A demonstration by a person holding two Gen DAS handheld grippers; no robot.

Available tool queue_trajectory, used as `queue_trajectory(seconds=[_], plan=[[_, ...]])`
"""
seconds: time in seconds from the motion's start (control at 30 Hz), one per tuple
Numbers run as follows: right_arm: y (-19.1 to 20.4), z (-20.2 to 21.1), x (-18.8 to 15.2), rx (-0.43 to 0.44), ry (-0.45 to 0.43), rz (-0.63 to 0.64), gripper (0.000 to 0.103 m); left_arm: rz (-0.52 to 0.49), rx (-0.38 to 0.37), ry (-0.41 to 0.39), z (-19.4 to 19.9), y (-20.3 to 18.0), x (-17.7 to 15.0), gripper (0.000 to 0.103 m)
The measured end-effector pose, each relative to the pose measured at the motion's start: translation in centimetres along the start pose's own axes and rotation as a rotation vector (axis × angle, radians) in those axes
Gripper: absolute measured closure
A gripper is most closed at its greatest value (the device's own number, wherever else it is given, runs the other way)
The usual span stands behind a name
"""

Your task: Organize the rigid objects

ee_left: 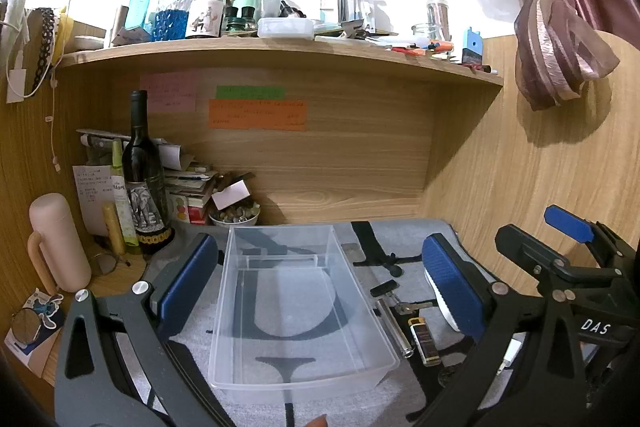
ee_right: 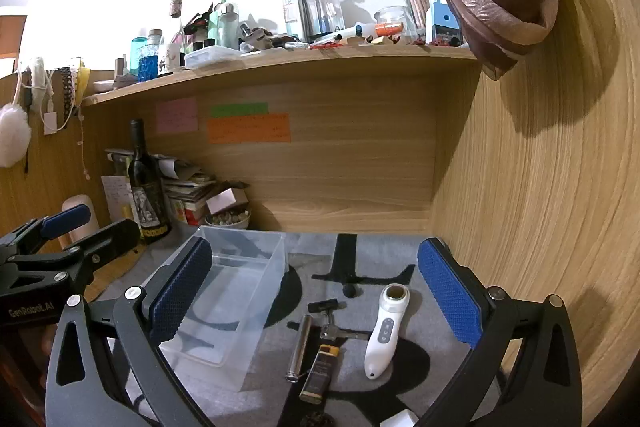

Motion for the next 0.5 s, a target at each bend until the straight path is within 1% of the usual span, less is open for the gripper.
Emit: queue_trajectory(seconds=[0.5], plan=[[0.11, 0.15, 0.24, 0.001, -0.004, -0.002, 0.0, 0.015, -0.003, 0.011, -0.1, 0.19, 0.01, 0.0]])
Point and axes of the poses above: each gripper's, at about its wrist camera, not at the fingertips, and z roughly against the way its jaws point, y to its left, x to its top, the point moved 2 cm from there along -z, roughly the way its jaws point, and after that the axes turned 4 degrees about -y, right-handed, at the moved point
